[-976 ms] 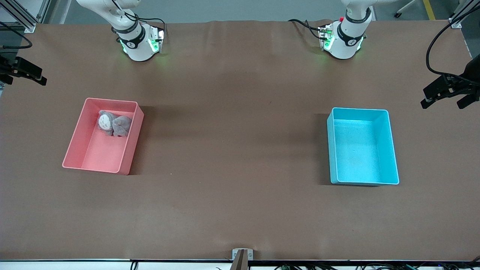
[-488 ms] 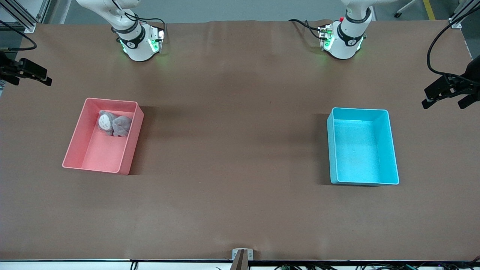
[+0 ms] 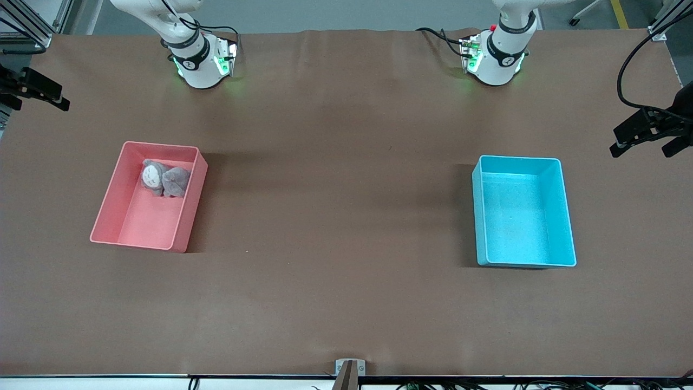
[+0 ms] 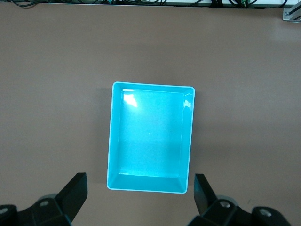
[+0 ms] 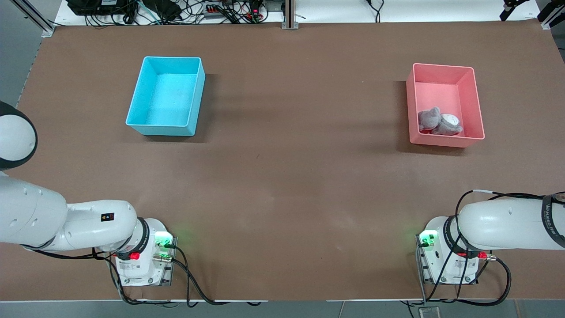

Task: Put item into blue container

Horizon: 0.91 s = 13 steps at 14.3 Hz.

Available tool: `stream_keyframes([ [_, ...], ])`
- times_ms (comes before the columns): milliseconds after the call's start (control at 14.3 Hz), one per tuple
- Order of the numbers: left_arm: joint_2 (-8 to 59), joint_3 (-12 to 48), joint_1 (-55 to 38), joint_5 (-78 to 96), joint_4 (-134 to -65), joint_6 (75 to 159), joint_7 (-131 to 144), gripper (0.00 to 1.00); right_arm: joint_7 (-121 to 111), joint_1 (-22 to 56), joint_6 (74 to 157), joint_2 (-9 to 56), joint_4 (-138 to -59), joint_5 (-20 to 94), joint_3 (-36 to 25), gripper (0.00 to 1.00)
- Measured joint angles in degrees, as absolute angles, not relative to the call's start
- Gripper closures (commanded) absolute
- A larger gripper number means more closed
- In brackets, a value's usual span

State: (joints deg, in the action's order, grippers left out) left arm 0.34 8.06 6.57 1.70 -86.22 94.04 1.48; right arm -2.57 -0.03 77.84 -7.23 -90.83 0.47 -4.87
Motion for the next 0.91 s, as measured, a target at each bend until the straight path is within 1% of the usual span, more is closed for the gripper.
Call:
stream_keyframes([
  [906, 0.3, 8.1, 6.6, 1.7, -86.2, 94.0, 1.5, 0.00, -6.3, 0.0, 78.3, -7.3, -90.2, 0.7, -5.1, 0.00],
])
